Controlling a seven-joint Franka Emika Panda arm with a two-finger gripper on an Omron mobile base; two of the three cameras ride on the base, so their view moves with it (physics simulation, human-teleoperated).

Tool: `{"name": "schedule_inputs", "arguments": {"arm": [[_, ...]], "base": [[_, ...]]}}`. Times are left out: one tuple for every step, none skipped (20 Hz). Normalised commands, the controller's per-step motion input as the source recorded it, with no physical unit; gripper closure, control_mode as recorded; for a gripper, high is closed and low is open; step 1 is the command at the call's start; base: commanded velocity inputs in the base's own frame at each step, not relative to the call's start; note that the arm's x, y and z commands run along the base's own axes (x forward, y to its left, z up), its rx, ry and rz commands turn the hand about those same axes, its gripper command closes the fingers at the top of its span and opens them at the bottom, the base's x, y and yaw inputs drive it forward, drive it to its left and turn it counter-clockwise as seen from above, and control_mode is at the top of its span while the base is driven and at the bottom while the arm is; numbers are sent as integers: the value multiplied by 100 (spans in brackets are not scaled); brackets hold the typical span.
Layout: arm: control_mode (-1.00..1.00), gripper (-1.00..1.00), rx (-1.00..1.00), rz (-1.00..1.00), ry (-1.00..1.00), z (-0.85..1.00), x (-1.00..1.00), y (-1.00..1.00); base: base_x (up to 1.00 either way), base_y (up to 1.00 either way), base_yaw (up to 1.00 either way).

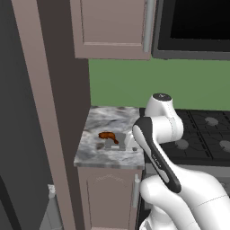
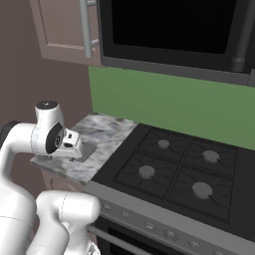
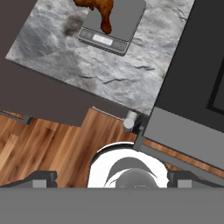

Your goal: Take the chicken drumstick from the fridge and place it on the digital scale on the counter by the fridge. Wait a few seconds for a reading, then move it to the plate on the dining counter.

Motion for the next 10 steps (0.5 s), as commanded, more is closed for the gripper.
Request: {"name": "schedule_inputs", "arguments": {"arm": [[-100, -100, 0, 0, 0, 0, 0, 0], [-100, -100, 0, 0, 0, 0, 0, 0], [-100, -100, 0, 0, 0, 0, 0, 0], [-100, -100, 0, 0, 0, 0, 0, 0], [-100, -100, 0, 0, 0, 0, 0, 0], [-100, -100, 0, 0, 0, 0, 0, 0], [-100, -100, 0, 0, 0, 0, 0, 0], [-100, -100, 0, 0, 0, 0, 0, 0], [-100, -100, 0, 0, 0, 0, 0, 0], [-100, -100, 0, 0, 0, 0, 0, 0]], "base": [[0, 0, 0], [0, 0, 0], [0, 0, 0], [0, 0, 0], [0, 0, 0], [0, 0, 0], [0, 0, 0], [0, 0, 0], [0, 0, 0], [0, 0, 0]]}}
